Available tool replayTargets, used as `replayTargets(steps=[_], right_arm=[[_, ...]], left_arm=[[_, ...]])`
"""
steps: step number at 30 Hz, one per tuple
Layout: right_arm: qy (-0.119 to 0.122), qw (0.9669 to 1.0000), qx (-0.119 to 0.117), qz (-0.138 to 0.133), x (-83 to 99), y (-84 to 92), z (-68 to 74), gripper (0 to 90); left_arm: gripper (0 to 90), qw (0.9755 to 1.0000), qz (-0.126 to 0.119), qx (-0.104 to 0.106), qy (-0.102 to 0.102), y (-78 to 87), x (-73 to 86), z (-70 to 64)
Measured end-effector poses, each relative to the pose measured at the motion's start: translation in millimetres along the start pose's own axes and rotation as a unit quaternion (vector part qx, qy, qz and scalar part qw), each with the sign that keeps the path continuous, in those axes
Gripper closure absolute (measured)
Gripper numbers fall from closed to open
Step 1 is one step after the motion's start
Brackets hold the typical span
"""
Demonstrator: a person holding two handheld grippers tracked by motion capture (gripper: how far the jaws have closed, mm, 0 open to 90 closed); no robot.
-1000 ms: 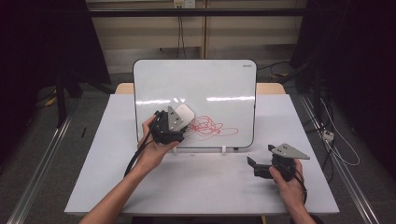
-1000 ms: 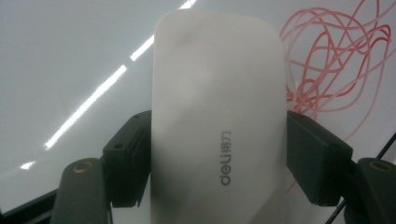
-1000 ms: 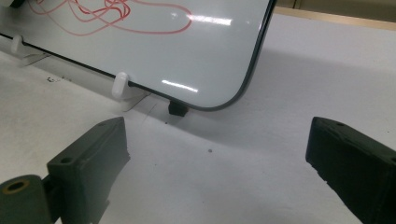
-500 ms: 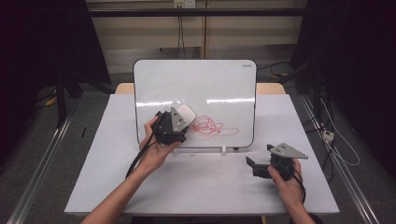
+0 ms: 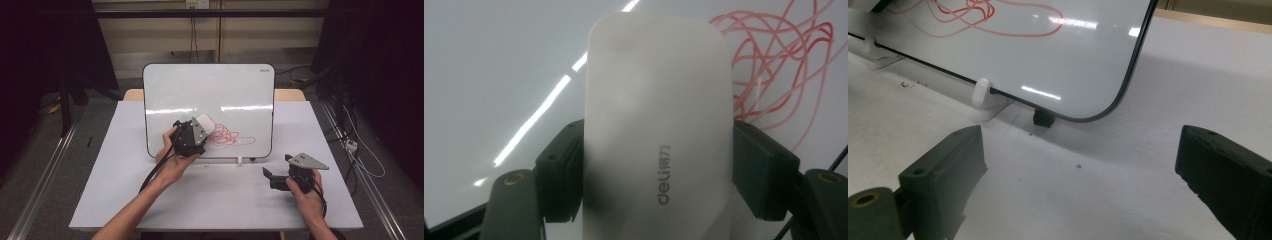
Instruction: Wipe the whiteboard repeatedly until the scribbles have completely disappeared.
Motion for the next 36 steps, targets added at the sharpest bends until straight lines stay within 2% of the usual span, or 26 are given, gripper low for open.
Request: replayTargets(steps=[4,7,8,9,13,16,19,20,27,34,36], right_arm=[[0.001,1.0000,-0.001,0.000,-0.1,-0.2,0.2,5.8],[0.000,1.0000,0.000,0.000,-0.2,-0.4,0.1,5.9],[0.000,1.0000,0.000,0.000,-0.3,-0.4,0.1,5.9],[0.000,1.0000,0.000,0.000,-0.3,-0.3,0.2,5.9],[-0.001,1.0000,-0.002,-0.001,-0.1,0.8,0.3,5.8],[-0.002,1.0000,-0.002,-0.002,0.2,1.7,-0.7,5.8],[-0.003,1.0000,-0.001,-0.002,0.3,2.2,-1.8,5.8],[-0.004,1.0000,0.000,-0.003,0.4,2.5,-2.1,5.9],[-0.005,1.0000,0.001,-0.003,1.5,4.3,-3.9,5.8],[-0.004,1.0000,0.003,-0.002,1.3,3.8,-3.1,5.8],[-0.004,1.0000,0.002,-0.001,1.4,3.6,-2.4,5.8]], left_arm=[[30.1,0.9999,0.005,0.007,-0.012,-1.6,-2.7,-7.2],[30.1,0.9994,0.002,0.027,-0.021,-5.6,-8.2,-19.5],[30.1,0.9992,0.004,0.027,-0.030,-7.6,-10.8,-25.9],[30.1,0.9993,0.005,0.017,-0.034,-9.4,-13.4,-30.4],[30.1,0.9993,0.007,0.022,-0.028,-11.8,-17.0,-33.3],[30.2,0.9989,0.006,0.029,-0.036,-10.4,-15.5,-33.3],[30.3,0.9989,0.006,0.030,-0.034,-10.0,-15.2,-32.4],[30.3,0.9986,0.009,0.032,-0.040,-8.7,-13.5,-30.9],[30.3,0.9991,0.012,0.034,-0.024,-2.2,-1.2,-15.2],[30.3,0.9995,0.015,0.023,0.014,8.9,18.5,14.8],[30.3,0.9996,0.015,0.021,0.012,9.4,19.8,15.4]])
Point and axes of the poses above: each handheld gripper's, and its own axes: y roughly backward along the jaws, x roughly out of its underside, z roughly to its left, the point moved 9 cm from there along -y, roughly forward along the jaws, and after that the axes turned 2 degrees about -y, right-handed, at the moved point
